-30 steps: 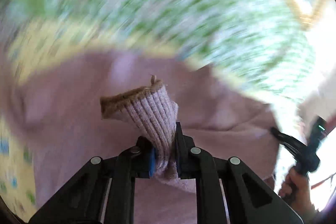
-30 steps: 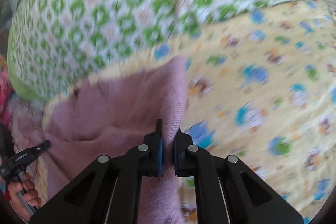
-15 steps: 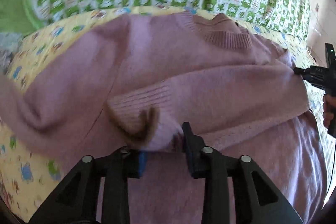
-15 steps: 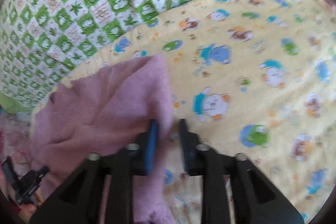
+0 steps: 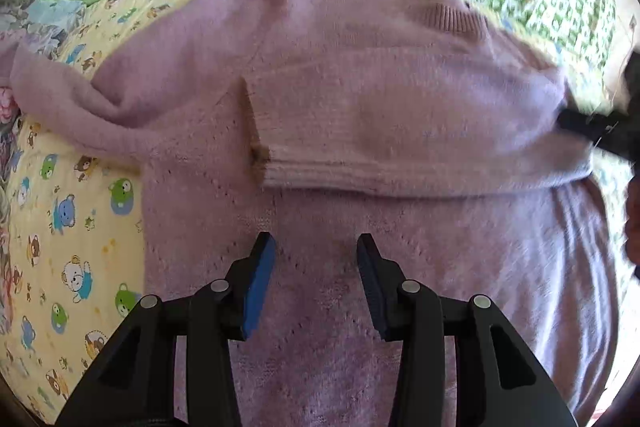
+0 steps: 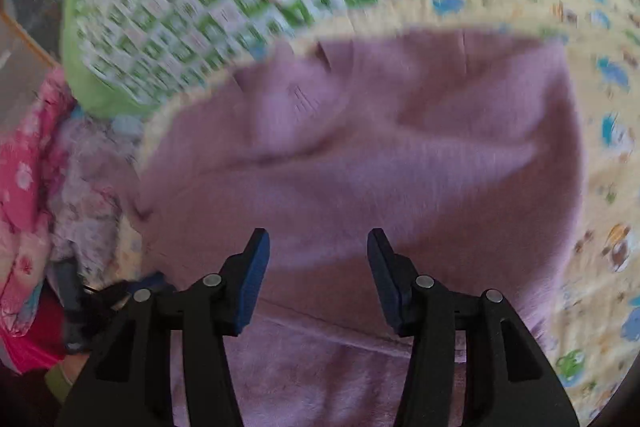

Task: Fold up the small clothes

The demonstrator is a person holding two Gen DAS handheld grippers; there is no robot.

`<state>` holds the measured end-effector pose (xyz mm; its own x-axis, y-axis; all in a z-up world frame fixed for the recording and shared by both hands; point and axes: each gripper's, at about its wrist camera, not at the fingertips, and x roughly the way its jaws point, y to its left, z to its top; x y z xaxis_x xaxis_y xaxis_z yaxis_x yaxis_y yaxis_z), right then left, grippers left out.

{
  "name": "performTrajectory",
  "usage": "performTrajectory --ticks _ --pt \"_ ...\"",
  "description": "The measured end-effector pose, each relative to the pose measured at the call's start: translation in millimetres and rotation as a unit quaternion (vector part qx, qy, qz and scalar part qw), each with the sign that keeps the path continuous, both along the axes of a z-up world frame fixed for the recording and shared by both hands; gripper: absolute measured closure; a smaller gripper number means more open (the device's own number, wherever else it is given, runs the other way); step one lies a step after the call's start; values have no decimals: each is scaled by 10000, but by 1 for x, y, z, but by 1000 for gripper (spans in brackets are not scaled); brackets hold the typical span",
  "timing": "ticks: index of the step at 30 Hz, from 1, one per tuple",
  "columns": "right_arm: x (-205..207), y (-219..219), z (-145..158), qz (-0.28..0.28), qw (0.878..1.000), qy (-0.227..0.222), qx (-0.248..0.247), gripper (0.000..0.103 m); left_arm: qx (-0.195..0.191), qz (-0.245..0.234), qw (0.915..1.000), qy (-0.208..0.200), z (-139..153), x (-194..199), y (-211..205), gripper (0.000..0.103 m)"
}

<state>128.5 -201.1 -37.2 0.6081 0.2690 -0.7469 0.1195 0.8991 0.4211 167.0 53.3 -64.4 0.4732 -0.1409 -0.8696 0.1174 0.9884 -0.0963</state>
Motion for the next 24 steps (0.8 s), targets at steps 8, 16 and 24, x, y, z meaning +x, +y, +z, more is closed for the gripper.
performTrajectory --ticks 8,16,24 --pt "-26 -17 19 -529 9983 -220 40 50 -500 1397 9884 -333 35 9 89 43" --pt "-60 4 44 -368 9984 -433 -44 42 -893 3120 9442 -558 48 47 222 30" --pt "-78 18 40 -240 9994 -237 -49 42 -1399 3911 9086 -427 37 116 317 27"
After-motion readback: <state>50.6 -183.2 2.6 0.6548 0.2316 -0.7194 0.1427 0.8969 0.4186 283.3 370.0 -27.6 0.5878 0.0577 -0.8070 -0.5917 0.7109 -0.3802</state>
